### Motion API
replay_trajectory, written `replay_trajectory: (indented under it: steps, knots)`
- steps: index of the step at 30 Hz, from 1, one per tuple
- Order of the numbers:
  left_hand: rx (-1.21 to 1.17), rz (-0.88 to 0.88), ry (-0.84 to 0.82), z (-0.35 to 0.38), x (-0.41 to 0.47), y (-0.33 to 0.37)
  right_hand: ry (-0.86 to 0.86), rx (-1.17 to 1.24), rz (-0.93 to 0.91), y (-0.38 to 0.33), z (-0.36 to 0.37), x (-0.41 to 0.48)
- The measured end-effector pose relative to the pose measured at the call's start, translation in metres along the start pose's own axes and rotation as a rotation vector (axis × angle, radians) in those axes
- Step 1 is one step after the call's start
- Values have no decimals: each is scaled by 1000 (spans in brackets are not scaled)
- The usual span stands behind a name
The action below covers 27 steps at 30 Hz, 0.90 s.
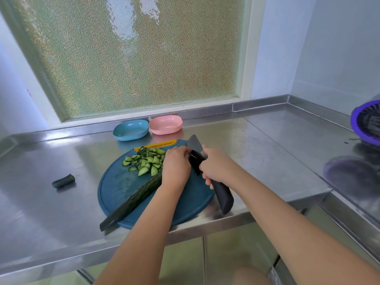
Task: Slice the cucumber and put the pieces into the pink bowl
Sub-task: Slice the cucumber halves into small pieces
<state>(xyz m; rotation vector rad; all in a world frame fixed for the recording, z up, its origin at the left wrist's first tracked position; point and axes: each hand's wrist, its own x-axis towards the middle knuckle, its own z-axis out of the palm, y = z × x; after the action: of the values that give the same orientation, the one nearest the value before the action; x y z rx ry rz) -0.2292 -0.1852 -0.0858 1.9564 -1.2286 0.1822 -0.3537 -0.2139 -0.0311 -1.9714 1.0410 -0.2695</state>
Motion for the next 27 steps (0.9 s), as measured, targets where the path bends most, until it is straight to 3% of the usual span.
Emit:
replay_trajectory:
  steps: [15,24,27]
  knots:
    - [2,-24,-14,-1,0,2,-30,-35,-3,-5,0,-4]
    - [40,-18,-35,-3,1,4,-2,-270,-3,-14,16,-4]
    - [32,-24,-27,-3,0,3,5,-225,7,-8,16,-6]
